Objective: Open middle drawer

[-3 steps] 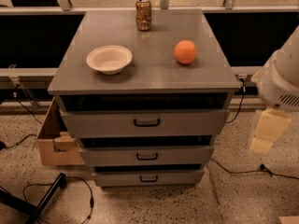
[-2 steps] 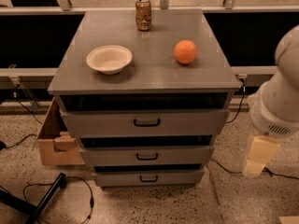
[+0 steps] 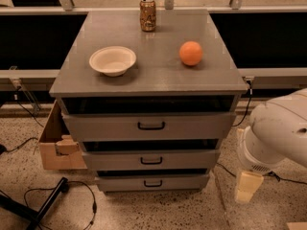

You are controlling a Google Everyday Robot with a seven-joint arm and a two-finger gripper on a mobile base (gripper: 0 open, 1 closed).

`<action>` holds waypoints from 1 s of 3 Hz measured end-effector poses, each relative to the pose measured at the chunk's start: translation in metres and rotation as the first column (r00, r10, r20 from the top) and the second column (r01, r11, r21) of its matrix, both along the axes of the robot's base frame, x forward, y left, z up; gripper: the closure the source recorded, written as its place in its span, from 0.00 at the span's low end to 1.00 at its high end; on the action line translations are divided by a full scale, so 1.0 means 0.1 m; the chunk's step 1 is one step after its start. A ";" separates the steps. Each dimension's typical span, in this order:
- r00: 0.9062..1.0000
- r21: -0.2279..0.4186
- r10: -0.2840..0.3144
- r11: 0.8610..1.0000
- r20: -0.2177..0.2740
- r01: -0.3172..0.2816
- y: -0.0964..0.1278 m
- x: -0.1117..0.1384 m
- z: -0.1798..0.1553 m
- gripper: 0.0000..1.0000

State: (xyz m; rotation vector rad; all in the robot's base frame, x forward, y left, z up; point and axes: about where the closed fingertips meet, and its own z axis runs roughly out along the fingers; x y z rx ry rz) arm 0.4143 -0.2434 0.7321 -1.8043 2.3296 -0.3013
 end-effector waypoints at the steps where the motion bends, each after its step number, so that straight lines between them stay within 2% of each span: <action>1: 1.000 0.000 0.000 1.000 -0.001 0.000 0.00 0.00 0.00 0.00; 2: 1.000 -0.007 0.026 1.000 -0.009 -0.026 0.11 0.07 -0.27 0.00; 3: 0.996 0.004 0.083 0.997 -0.020 -0.083 0.29 0.18 -0.77 0.00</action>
Offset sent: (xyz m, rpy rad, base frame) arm 0.0237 0.0363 -0.0952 -0.0185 0.0328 0.0878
